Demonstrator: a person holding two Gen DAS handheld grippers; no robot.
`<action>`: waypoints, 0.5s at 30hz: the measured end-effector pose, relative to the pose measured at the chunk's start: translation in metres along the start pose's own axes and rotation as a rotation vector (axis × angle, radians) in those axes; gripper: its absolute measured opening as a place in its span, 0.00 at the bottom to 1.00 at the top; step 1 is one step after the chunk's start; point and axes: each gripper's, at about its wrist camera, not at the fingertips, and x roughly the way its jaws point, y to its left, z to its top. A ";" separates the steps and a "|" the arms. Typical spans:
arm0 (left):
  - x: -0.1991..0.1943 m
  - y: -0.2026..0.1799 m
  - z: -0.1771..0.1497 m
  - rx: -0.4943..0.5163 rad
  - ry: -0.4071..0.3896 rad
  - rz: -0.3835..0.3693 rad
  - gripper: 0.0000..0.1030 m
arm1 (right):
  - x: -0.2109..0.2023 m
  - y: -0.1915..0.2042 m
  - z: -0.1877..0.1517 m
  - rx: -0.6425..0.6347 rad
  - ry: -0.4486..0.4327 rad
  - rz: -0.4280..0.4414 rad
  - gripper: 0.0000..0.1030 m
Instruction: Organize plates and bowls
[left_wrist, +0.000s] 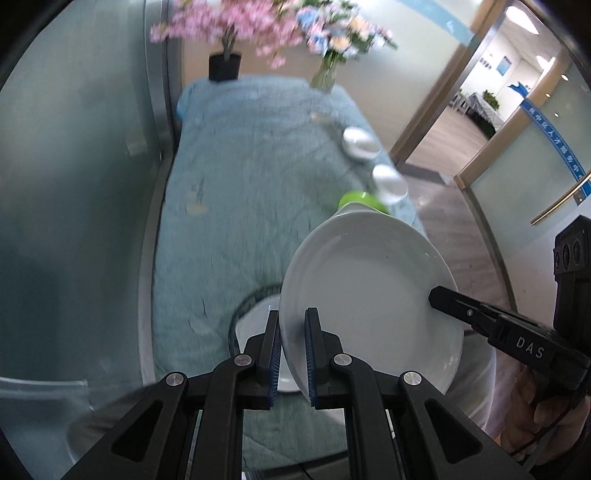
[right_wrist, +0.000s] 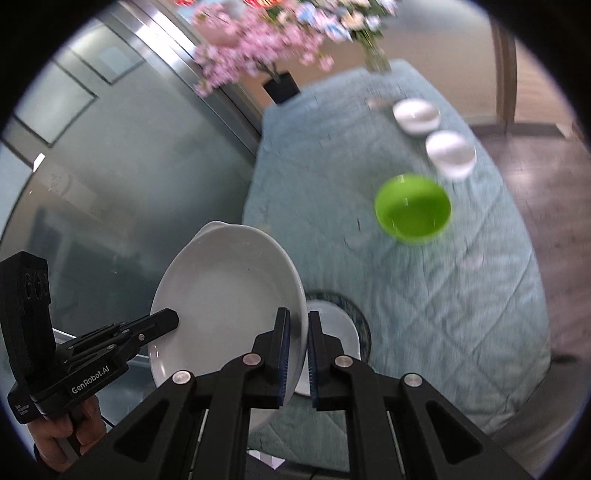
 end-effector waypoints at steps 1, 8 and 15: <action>0.009 0.004 -0.003 -0.006 0.017 -0.003 0.07 | 0.009 -0.004 -0.005 0.012 0.017 -0.008 0.08; 0.083 0.037 -0.018 -0.041 0.137 -0.009 0.07 | 0.068 -0.029 -0.027 0.081 0.106 -0.036 0.08; 0.155 0.066 -0.015 -0.061 0.241 -0.008 0.06 | 0.122 -0.047 -0.046 0.133 0.179 -0.077 0.09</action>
